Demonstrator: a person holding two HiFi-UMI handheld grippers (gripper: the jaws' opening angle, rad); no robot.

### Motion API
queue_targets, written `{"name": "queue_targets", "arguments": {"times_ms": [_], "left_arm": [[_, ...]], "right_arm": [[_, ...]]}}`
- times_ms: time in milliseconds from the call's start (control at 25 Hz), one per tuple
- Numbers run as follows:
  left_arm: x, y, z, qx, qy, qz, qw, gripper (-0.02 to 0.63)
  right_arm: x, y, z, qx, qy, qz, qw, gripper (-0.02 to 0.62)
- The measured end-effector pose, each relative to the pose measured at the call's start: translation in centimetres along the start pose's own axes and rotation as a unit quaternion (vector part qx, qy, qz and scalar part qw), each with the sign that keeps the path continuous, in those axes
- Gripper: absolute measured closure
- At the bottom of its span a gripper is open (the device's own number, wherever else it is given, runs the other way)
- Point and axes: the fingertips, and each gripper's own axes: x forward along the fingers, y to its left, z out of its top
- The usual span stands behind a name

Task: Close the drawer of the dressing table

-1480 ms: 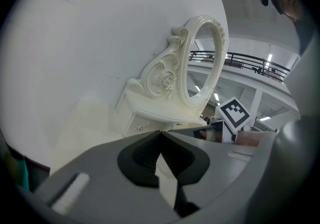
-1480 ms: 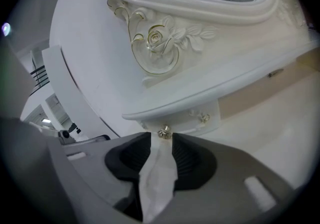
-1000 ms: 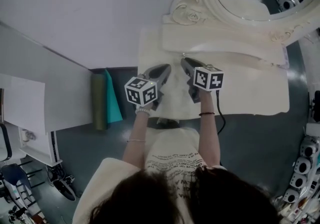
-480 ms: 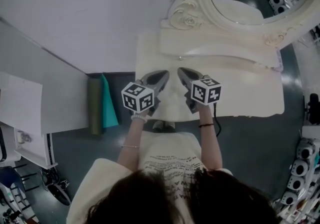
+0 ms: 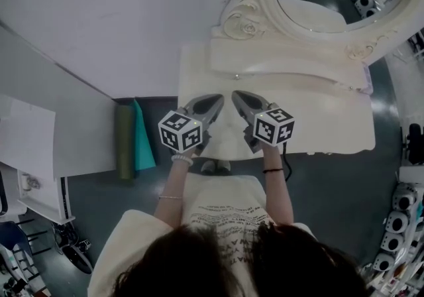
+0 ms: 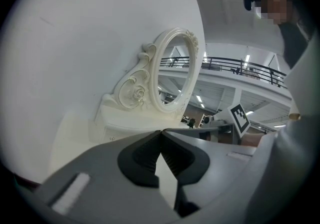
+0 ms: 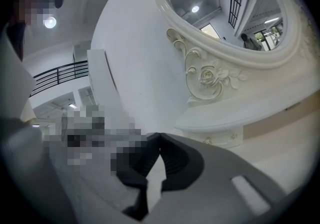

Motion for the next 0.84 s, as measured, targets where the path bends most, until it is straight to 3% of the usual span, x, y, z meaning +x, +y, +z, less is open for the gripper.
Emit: {"name": "queue_targets", "arguments": {"times_ms": [840], "left_arm": [[0.37, -0.56, -0.03, 0.013, 0.000, -0.006, 0.9999, 0.601]], "right_arm": [[-0.29, 0.19, 0.46, -0.012, -0.016, 0.016, 1.000, 0.592]]}}
